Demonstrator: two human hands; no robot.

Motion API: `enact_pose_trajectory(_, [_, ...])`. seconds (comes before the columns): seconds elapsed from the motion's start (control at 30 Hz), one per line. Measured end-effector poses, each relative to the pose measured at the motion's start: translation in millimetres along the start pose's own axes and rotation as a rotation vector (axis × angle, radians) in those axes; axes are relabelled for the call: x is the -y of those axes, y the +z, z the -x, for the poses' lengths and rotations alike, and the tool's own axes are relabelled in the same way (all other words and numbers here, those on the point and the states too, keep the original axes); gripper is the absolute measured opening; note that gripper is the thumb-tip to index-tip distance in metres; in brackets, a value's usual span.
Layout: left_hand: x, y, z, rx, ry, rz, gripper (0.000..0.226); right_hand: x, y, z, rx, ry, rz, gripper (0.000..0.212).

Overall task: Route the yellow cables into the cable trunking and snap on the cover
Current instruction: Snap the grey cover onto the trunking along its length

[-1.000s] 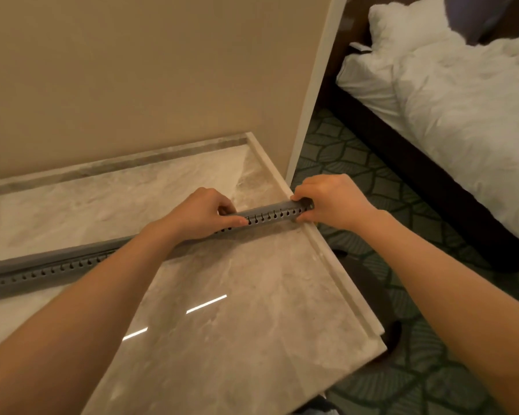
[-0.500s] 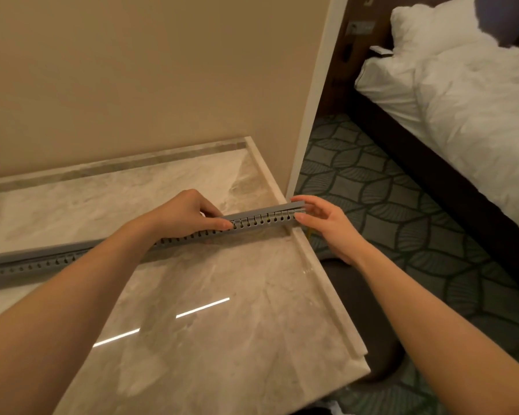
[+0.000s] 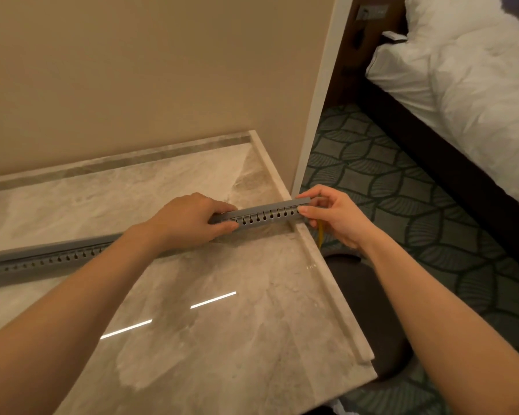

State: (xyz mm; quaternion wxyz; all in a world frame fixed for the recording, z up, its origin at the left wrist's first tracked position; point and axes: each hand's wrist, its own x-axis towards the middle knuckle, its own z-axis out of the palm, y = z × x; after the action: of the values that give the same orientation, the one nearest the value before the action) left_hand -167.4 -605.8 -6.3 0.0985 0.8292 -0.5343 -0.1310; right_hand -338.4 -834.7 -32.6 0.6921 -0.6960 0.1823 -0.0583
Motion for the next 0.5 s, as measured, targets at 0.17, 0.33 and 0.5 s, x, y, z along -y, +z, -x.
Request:
enact_pose_trajectory(0.17, [-30,23,6,-0.38,0.15,-0.266,0.039,0,-1,-1,0.005,0.0,-0.005,0.015])
enact_pose_trajectory(0.33, [-41,27,5,-0.491,0.178,-0.327,0.034,1,-1,0,-0.014,-0.01,0.023,0.015])
enact_pose_trajectory(0.5, [-37,29,-1,-0.509,0.137,-0.238,0.029,0,3,6,-0.217,-0.23,0.538,0.028])
